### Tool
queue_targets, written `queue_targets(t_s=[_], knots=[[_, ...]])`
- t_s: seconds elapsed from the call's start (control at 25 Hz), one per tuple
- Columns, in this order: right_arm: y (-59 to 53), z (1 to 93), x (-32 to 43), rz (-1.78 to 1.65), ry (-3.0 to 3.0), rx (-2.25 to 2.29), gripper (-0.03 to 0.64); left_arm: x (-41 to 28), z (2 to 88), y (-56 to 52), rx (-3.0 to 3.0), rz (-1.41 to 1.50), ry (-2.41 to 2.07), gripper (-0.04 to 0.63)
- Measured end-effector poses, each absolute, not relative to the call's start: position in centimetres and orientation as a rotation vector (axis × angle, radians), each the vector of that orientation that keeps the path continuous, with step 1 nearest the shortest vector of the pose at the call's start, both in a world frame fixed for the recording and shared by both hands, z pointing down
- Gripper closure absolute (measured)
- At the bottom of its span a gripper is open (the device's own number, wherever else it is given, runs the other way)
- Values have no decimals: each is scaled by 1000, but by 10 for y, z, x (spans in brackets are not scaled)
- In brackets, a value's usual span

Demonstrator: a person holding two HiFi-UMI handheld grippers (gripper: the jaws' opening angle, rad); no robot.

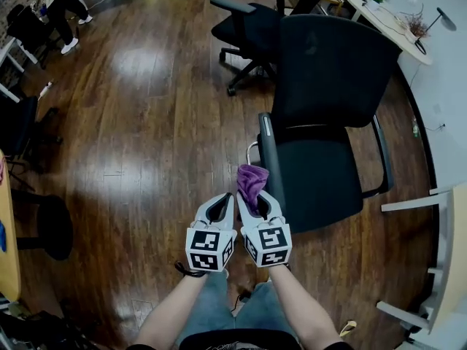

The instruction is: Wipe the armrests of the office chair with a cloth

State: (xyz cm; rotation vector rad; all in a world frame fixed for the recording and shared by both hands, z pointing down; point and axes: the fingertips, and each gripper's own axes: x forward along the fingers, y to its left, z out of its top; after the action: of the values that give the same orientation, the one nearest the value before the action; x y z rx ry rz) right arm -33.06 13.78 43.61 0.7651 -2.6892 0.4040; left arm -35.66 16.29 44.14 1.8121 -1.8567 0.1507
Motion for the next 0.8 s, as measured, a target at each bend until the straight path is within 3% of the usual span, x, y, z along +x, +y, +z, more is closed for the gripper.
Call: queue_targets(t_s=[0.32, 0.8], knots=[[98, 435, -395, 487, -2652, 983, 518, -432, 428, 135, 1921, 168, -1807, 591], [0, 486, -435, 546, -2575, 1182, 518, -482, 451, 77, 1953, 164, -1745, 591]])
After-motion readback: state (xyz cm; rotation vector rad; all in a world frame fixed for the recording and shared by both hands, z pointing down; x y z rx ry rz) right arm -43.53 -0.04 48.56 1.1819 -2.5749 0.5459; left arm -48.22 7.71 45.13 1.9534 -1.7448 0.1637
